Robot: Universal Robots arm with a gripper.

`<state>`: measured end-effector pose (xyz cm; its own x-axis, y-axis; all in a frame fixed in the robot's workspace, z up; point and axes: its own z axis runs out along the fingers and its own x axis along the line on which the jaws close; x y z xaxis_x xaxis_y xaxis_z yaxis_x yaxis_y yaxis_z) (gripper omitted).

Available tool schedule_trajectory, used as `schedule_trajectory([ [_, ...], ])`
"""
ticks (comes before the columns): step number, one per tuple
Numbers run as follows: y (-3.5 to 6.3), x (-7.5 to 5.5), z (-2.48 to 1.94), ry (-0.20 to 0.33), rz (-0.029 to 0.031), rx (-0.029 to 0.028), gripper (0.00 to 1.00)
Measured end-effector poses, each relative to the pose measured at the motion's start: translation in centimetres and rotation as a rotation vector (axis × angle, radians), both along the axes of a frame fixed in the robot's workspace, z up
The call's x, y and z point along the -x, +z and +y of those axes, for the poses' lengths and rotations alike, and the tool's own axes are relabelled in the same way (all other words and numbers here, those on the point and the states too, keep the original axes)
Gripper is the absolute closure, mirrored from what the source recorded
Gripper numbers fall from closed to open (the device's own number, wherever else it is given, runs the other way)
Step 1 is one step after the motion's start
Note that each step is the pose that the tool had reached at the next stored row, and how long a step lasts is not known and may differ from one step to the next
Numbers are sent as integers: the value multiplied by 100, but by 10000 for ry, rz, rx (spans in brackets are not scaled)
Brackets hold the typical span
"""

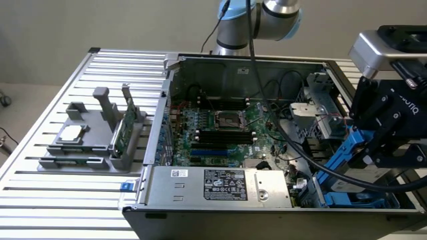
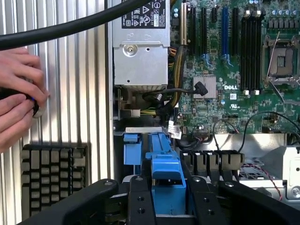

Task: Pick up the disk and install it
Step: 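Insert the disk into the insertion slot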

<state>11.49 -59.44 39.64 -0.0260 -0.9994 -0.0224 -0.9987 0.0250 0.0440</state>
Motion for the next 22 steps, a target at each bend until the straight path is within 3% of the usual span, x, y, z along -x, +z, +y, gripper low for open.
schedule_trajectory([
  [22,-389,3,0,-11,0,0,67],
])
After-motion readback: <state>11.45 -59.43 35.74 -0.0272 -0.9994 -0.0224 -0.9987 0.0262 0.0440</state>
